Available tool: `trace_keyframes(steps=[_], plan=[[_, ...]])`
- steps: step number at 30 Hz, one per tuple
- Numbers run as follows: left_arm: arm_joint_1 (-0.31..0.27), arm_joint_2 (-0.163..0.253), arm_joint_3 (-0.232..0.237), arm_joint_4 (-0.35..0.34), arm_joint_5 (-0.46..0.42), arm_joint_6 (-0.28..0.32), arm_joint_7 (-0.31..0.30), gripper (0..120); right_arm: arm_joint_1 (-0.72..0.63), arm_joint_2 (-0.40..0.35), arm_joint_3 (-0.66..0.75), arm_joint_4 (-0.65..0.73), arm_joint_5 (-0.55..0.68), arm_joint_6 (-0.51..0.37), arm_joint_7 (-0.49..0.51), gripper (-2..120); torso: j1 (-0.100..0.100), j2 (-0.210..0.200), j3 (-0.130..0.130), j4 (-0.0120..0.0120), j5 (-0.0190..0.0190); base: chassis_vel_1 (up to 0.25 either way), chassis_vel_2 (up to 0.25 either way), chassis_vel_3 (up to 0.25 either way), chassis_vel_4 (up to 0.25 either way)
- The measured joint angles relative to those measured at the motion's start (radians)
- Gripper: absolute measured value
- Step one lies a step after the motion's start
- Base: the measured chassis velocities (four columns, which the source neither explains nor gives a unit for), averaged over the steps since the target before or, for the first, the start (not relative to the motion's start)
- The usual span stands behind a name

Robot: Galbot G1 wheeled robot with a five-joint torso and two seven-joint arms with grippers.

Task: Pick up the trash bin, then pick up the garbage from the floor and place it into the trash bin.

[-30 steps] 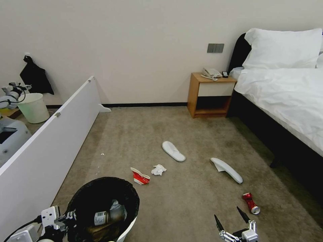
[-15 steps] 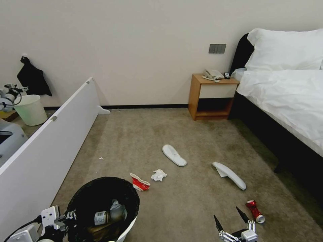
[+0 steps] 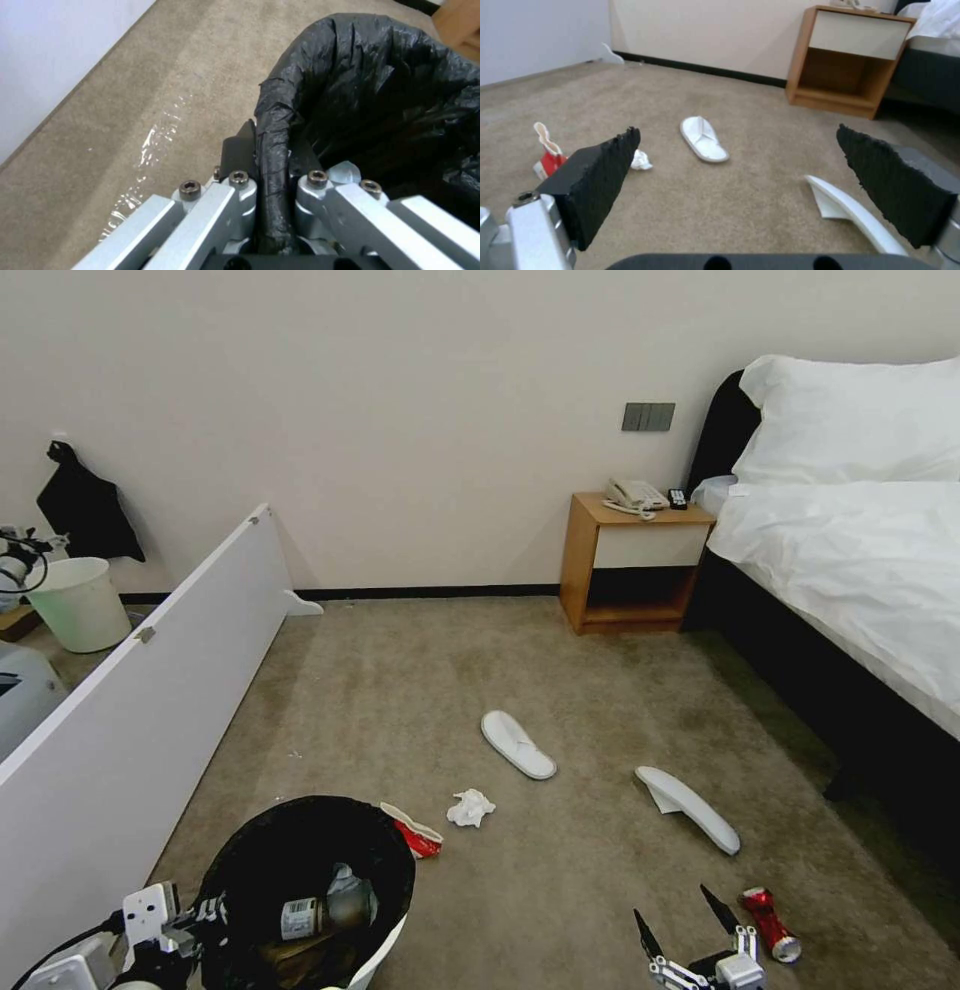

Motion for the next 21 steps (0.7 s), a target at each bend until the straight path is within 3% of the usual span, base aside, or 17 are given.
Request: trace_keyframes(steps=[10,21], plan=[[0.003,0.003,0.004,0.003,-0.026,0.006,-0.002,4,-0.004,-0.001,0.001,-0.009,-0.003,0.003,0.003,100,0.0,0.0,0.0,-0.0001,0.0001,-0.003,0.001,0.005,-0.001],[0.02,0.019,0.043,0.037,-0.009,-0.004,0.017,4,-0.012,0.005,0.041,-0.016,0.018,0.026,0.009,100,0.0,0.0,0.0,-0.0001,0.0,0.0,0.0,0.0,0.0]])
